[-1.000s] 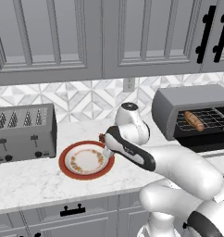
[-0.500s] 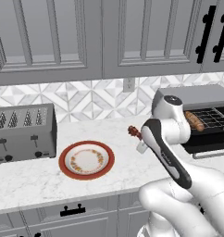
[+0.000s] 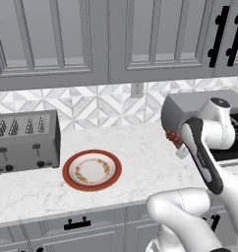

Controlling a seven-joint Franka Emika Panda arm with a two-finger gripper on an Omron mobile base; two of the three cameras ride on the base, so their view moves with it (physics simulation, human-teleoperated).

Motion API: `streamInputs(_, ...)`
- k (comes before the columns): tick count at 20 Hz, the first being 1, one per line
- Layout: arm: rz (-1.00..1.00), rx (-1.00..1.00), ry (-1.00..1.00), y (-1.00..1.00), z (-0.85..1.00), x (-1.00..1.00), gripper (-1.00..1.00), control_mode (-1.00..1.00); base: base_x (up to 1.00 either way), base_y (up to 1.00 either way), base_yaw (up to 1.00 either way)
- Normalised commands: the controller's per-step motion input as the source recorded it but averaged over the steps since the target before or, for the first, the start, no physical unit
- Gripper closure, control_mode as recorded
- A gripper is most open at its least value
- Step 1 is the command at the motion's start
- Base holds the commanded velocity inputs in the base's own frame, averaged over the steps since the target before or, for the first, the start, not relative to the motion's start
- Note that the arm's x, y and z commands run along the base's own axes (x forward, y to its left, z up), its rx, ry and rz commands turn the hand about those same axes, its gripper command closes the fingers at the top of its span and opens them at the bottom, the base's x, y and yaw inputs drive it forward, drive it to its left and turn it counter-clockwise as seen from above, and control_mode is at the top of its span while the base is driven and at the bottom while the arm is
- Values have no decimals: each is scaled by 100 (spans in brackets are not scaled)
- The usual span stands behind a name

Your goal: Pick up the kebab skewer and baguette bread, and place them inside the toaster oven. Close the toaster oven door and start by setting the timer.

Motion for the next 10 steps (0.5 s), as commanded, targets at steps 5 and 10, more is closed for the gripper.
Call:
streamInputs(5,-8,0,15,-100,12,4,100,-100,0,0,0)
streamInputs(10,-7,0,5,-100,3,7,100,-100,0,0,0)
